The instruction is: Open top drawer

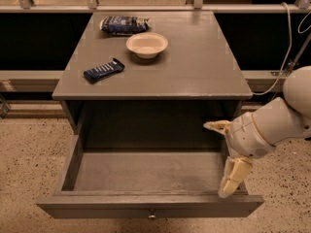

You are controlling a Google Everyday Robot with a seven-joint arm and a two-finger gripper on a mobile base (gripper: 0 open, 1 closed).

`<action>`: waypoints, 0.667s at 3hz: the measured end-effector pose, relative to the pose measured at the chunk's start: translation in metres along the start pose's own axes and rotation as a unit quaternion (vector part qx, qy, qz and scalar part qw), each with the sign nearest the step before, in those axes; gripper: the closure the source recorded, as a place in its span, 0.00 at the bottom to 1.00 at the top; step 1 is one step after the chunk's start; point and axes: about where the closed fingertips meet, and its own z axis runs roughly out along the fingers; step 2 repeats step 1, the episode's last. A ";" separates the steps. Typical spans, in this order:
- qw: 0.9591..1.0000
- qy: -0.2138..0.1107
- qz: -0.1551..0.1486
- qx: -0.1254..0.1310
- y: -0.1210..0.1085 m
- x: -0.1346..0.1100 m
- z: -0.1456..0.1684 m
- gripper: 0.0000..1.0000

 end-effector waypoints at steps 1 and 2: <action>1.000 0.000 0.000 0.000 0.000 0.000 0.000 0.00; 1.000 0.000 0.000 0.000 0.000 0.000 0.000 0.00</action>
Offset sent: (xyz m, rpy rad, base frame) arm 0.0000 0.0000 0.0000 0.0000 0.0000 0.0000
